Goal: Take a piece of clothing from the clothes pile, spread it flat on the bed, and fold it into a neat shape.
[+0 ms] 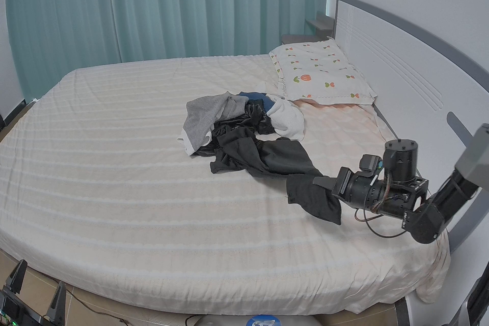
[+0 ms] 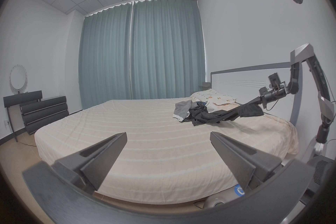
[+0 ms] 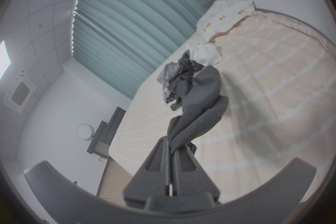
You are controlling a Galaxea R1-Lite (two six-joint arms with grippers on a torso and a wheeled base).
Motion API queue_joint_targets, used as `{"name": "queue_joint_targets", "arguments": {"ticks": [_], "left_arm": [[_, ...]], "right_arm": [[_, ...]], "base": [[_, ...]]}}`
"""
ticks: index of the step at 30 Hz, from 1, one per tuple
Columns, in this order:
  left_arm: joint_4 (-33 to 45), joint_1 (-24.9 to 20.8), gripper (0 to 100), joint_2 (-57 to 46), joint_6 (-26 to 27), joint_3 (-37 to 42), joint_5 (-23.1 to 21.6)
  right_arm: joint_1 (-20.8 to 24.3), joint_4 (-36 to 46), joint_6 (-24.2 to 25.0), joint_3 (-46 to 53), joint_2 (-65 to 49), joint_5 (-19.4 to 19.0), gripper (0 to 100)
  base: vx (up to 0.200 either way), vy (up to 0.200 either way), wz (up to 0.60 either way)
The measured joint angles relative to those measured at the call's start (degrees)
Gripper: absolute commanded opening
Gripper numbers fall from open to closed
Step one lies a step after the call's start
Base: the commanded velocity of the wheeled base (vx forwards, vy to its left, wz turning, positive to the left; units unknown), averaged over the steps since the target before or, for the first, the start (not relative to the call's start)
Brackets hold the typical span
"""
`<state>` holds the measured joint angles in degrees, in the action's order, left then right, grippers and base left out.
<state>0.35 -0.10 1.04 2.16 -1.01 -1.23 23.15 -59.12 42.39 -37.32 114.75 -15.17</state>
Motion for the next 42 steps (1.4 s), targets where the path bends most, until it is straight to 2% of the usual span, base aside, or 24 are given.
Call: {"name": "queue_joint_targets", "arguments": {"ticks": [6, 14, 19, 22, 26, 30, 36, 42], "left_arm": [[0.0, 0.28, 100, 0.04, -0.3, 0.0, 0.33], [-0.46, 1.22, 100, 1.19, -2.94, -0.17, 1.69], [0.05, 1.41, 100, 4.74, -7.28, -6.38, 3.17], [0.95, 0.69, 100, 9.41, -7.0, -11.03, 1.45], [0.68, -1.88, 100, 17.46, -5.3, -13.9, -2.6], [-2.56, -5.0, 100, 26.69, -4.21, -14.53, -4.53], [-11.15, -11.78, 100, 42.56, -4.18, -14.58, -5.41], [-21.81, -17.9, 100, 59.44, -5.13, -14.97, -4.01]], "right_arm": [[3.28, -0.65, -0.27, 5.05, -9.92, 0.28, 0], [7.77, -0.71, -0.67, 4.94, -17.81, 1.35, 0], [9.23, -0.24, -0.71, 4.72, -20.02, 1.93, 0], [9.92, 0.04, -0.71, 4.66, -20.68, 2.34, 0], [10.84, 1.38, -1.3, 4.68, -21.18, 4.35, 0], [11.98, 3.38, -1.91, 4.61, -21.64, 6.47, 0], [13.45, 5.27, -2.43, 3.75, -22.55, 8.41, 0], [14.3, 6.35, -2.68, 3.11, -23.47, 9.47, 0]], "base": [[0.0, 0.0, 0.0], [0.0, 0.0, 0.0], [0.0, 0.0, 0.0], [0.0, 0.0, 0.0], [0.0, 0.0, 0.0], [0.0, 0.0, 0.0], [0.0, 0.0, 0.0], [0.0, 0.0, 0.0]]}}
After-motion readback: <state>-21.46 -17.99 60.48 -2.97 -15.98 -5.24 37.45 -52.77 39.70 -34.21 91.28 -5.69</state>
